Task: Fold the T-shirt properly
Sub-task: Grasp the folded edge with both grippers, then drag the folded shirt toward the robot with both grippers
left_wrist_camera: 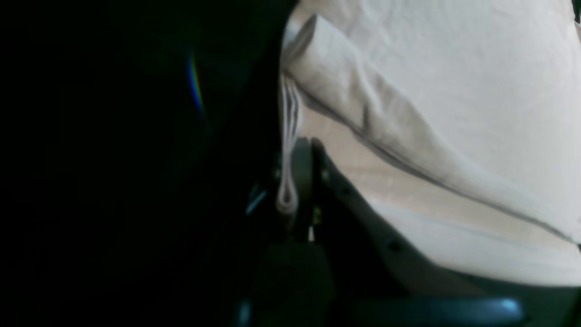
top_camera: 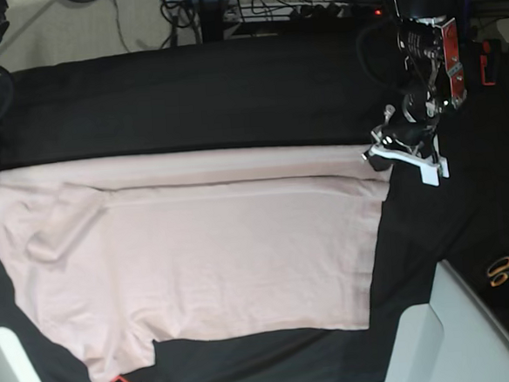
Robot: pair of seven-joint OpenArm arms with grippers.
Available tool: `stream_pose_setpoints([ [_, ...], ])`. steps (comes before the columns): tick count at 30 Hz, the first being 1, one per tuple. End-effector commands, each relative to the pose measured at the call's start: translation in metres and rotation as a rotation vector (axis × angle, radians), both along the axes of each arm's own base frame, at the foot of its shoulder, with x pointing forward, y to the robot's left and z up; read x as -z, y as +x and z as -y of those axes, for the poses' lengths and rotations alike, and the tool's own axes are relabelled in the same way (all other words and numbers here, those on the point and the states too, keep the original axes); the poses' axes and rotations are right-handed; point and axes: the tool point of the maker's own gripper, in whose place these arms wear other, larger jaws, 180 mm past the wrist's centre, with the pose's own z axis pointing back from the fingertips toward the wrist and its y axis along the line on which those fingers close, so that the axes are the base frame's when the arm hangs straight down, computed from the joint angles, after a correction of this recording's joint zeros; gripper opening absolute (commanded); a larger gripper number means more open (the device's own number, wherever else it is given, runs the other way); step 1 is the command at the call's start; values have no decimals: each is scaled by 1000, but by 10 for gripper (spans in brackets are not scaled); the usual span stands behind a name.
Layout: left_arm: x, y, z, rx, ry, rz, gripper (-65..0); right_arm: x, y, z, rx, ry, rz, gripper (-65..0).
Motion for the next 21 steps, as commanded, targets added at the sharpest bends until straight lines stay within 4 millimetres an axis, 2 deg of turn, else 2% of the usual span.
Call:
stream_pose_setpoints([
  [1, -10, 4, -15, -17, 37, 22, -650, -21, 8, 25, 35, -60, 53, -644],
  [5, -9, -9, -13, -3, 43, 5, -650, -18, 4, 24, 33, -59, 43, -644],
  [10, -9, -29, -11, 12, 57, -6, -650, -7, -18, 23, 17, -41, -14, -644],
  [14, -9, -53, -26, -26, 75, -26, -650, 1, -37, 21, 4, -40, -55, -644],
  [21, -8, -92, -43, -61, 107, -68, -650, -7, -55, 18, -34, -115, -63, -644],
])
